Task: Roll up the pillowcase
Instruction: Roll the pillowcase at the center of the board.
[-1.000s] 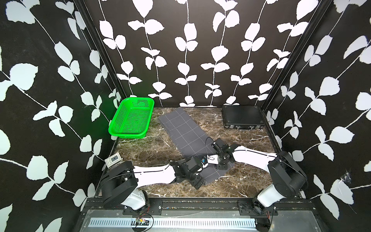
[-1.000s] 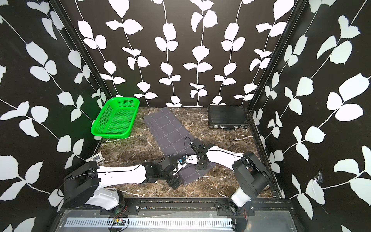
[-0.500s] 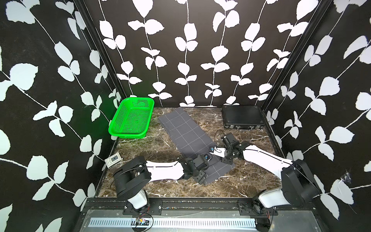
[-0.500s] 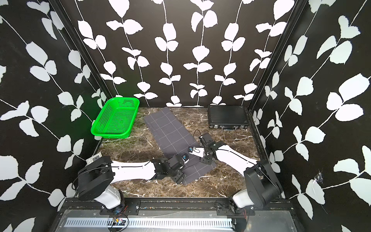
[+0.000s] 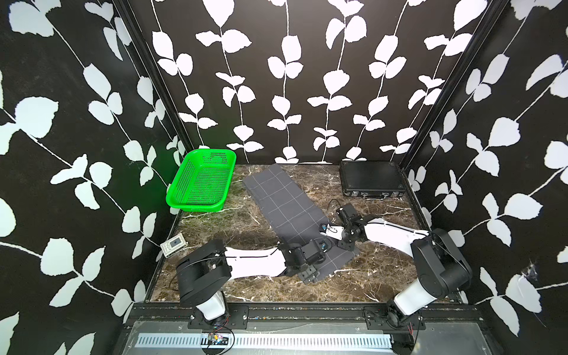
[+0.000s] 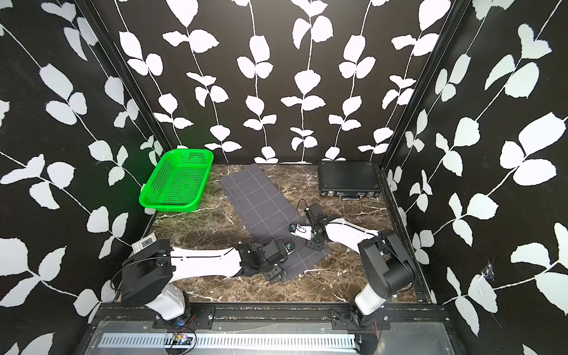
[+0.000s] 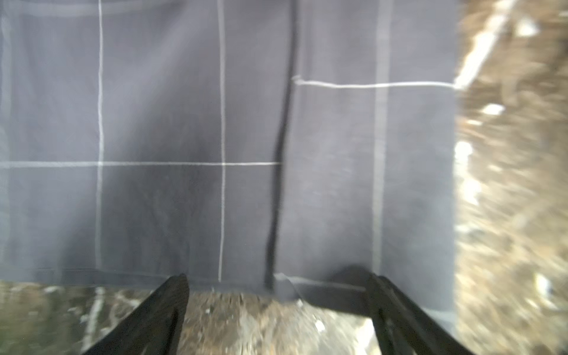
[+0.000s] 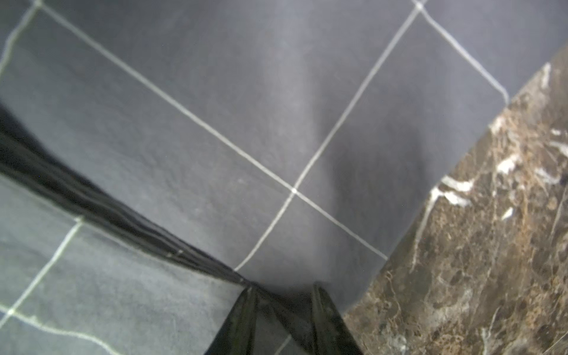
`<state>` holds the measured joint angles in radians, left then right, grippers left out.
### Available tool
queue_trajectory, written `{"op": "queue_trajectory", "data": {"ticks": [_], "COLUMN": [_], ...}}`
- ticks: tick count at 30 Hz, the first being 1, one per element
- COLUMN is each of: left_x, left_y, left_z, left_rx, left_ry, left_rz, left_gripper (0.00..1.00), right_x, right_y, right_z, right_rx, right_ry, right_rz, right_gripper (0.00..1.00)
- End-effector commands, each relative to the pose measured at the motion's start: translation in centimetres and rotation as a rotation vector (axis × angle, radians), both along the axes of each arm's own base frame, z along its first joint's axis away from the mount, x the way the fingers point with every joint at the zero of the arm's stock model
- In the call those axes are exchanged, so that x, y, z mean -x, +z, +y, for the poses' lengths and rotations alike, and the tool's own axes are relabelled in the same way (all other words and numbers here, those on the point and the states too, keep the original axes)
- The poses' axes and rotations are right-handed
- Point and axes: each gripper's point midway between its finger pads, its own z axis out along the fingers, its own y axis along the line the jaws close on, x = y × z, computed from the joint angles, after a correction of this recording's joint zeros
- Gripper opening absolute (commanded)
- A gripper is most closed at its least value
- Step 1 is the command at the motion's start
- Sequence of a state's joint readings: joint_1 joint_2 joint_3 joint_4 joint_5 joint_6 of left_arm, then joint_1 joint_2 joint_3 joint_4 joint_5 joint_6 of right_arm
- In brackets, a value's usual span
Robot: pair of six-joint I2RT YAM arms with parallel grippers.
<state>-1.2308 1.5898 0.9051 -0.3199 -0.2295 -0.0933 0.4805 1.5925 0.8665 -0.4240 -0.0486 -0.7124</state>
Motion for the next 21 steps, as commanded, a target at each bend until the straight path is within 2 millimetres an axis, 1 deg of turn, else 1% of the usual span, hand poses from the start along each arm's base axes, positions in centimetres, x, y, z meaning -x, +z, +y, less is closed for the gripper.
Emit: {"op": "queue_trajectory", "data": {"ticks": [1,3,5,7,8,11,14,17,21], "left_x": [1.0,2.2,3.3,3.9,3.9,4.3,4.3,4.0,2.6], "left_y": [3.5,3.8,3.6,3.3,3.1,2.5,1.3,0.2,-1.1], "left_z": [-1.3,-2.2,-3.0,-3.9,-4.3,-6.6,-8.2,-8.7,-8.0], "left_rx": [0.001,-0.013,-0.044,-0.065,-0.066,-0.037,-0.053,-0.106,-0.190], "left_ry": [-0.138,-0.206,-0.275,-0.316,-0.321,-0.376,-0.410,-0.418,-0.387], "left_rz": [-0.100,-0.108,-0.116,-0.117,-0.109,-0.096,-0.086,-0.085,-0.136], "left_gripper": [0.93,0.93,0.93,0.93,0.93,0.92,0.89,0.87,0.80], "right_x": [-0.9,-0.8,-0.7,-0.5,-0.5,-0.8,-1.3,-1.7,-1.7], "right_y": [2.5,3.4,4.1,4.4,4.6,5.2,5.9,6.6,6.9], "right_z": [0.1,-0.2,-0.7,-1.2,-1.5,-2.7,-3.9,-4.9,-6.0], "right_rx": [-0.078,-0.106,-0.120,-0.130,-0.131,-0.149,-0.169,-0.191,-0.189], "right_ry": [-0.074,-0.107,-0.137,-0.161,-0.177,-0.251,-0.320,-0.381,-0.417], "right_rz": [-0.033,-0.035,-0.038,-0.038,-0.040,-0.058,-0.078,-0.098,-0.124], "right_gripper": [0.35,0.36,0.38,0.39,0.39,0.41,0.44,0.45,0.48]}}
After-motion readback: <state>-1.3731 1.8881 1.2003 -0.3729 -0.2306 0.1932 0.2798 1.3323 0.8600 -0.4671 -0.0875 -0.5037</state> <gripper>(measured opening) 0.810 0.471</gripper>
